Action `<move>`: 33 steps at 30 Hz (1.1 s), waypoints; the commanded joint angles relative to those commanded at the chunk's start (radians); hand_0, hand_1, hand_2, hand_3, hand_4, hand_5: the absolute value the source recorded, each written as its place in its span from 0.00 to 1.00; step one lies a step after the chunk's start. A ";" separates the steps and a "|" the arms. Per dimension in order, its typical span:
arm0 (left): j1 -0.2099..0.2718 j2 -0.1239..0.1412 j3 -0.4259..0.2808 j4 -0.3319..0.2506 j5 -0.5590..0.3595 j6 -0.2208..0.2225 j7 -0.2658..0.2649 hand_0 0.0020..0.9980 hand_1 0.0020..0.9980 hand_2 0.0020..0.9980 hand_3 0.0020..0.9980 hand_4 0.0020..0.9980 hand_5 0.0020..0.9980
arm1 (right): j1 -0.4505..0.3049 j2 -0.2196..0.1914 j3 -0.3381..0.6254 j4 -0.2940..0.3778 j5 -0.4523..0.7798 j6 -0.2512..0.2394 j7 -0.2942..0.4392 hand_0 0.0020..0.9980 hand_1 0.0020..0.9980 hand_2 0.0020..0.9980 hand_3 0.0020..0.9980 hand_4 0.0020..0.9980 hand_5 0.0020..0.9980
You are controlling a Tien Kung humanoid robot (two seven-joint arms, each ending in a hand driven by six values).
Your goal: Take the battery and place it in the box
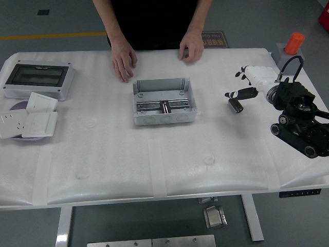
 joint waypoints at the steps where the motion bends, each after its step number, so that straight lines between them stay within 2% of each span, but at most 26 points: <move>1: -0.001 0.000 0.000 0.000 0.001 0.000 0.000 0.59 0.63 0.58 0.72 0.68 0.25 | 0.005 -0.005 -0.018 0.000 0.010 0.001 0.019 0.60 0.54 0.73 0.78 0.93 0.63; 6: -0.002 0.001 -0.003 -0.001 0.008 0.000 0.001 0.59 0.63 0.58 0.72 0.68 0.25 | 0.027 -0.037 -0.123 0.019 0.005 -0.027 0.097 0.60 0.54 0.73 0.78 0.93 0.62; 12: -0.002 0.005 -0.009 -0.002 0.015 0.000 0.002 0.59 0.63 0.58 0.72 0.68 0.25 | 0.047 -0.065 -0.212 0.039 -0.085 -0.065 0.138 0.60 0.55 0.73 0.78 0.93 0.62; 18: -0.005 0.008 -0.010 -0.003 0.019 -0.001 0.002 0.59 0.63 0.58 0.72 0.68 0.25 | 0.085 -0.059 -0.300 0.034 -0.215 -0.098 0.145 0.61 0.54 0.72 0.78 0.91 0.62; 26: -0.009 0.008 -0.005 -0.004 0.023 -0.001 0.002 0.59 0.63 0.58 0.72 0.68 0.25 | 0.122 -0.030 -0.248 -0.001 -0.390 -0.011 0.203 0.60 0.54 0.72 0.78 0.91 0.61; 27: -0.009 0.008 -0.005 -0.005 0.024 -0.001 0.002 0.59 0.63 0.58 0.72 0.68 0.25 | 0.125 -0.028 -0.241 -0.006 -0.406 -0.004 0.210 0.60 0.54 0.74 0.81 0.90 0.56; 32: -0.015 0.014 -0.007 -0.006 0.033 -0.001 0.002 0.59 0.63 0.58 0.72 0.68 0.25 | 0.133 -0.023 -0.190 -0.032 -0.472 0.052 0.254 0.60 0.54 0.74 0.81 0.90 0.56; 33: -0.017 0.015 -0.011 -0.007 0.037 -0.001 0.002 0.59 0.63 0.58 0.72 0.68 0.25 | 0.133 -0.024 -0.177 -0.035 -0.487 0.067 0.264 0.61 0.55 0.77 0.84 0.89 0.49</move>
